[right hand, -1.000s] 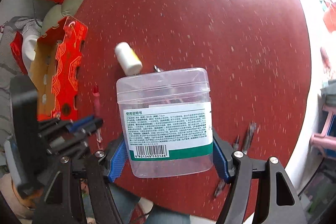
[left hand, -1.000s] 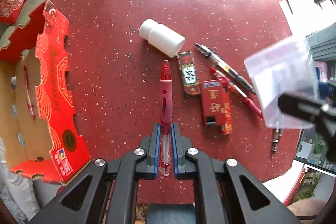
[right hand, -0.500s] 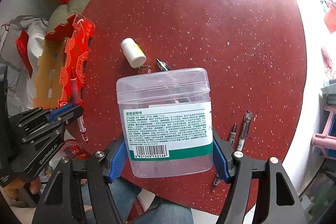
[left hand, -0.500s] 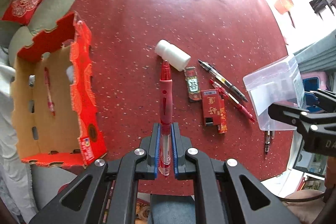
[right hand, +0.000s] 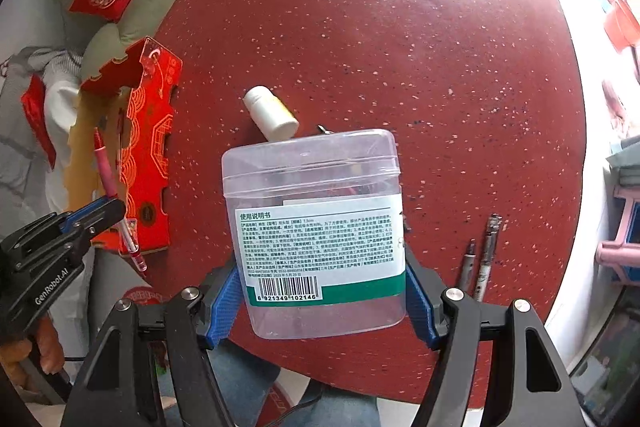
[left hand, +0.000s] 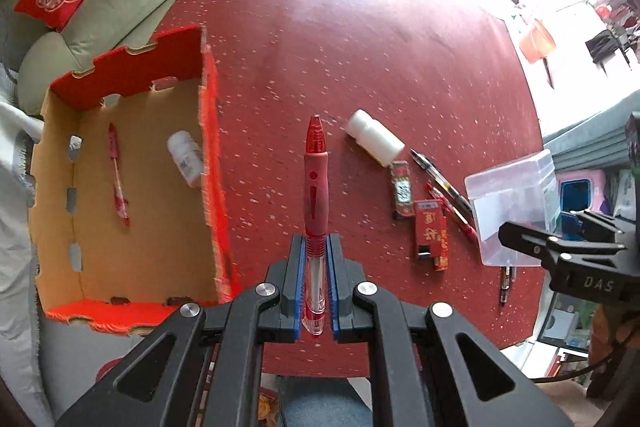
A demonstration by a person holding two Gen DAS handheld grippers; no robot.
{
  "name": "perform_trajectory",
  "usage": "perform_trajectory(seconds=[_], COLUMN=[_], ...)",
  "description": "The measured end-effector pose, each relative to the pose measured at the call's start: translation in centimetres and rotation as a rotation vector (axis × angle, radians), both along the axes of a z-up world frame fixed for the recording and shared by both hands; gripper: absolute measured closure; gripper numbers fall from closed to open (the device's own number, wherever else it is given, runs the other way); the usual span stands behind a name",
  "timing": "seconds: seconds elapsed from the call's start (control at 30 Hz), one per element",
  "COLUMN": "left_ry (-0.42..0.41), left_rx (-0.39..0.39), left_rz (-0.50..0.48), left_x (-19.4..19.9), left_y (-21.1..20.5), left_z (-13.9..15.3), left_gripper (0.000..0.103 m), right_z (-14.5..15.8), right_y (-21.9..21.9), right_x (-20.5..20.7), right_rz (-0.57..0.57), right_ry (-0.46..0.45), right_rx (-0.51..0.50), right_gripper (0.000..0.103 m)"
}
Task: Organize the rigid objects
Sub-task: 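Carry the red pen and clear plastic box over the cardboard box with both grippers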
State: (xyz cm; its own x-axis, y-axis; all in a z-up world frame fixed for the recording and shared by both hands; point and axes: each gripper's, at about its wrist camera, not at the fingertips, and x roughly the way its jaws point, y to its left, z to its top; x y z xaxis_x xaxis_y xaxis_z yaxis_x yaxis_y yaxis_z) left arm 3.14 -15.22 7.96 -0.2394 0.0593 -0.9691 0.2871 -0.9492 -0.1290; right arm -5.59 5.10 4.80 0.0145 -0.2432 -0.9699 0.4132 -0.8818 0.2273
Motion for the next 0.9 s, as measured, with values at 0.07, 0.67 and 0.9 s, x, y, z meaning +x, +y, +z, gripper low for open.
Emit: perform_trajectory(seconds=[0.07, 0.67, 0.9], left_ry=[0.008, 0.048, -0.003], left_rx=[0.004, -0.001, -0.017], left_rz=[0.004, 0.309, 0.372], left_x=[0.3, 5.8, 7.4], left_y=[-1.6, -18.0, -20.2], left_z=[0.1, -1.4, -3.9], left_gripper=[0.092, 0.092, 0.092], right_z=[0.3, 3.6, 2.5], right_y=[-1.4, -22.1, -27.9], right_x=[0.3, 3.0, 4.1], right_rz=[-0.003, 0.322, 0.429], right_ry=[0.006, 0.092, 0.085], right_rx=[0.004, -0.028, -0.007], right_gripper=[0.032, 0.032, 0.032])
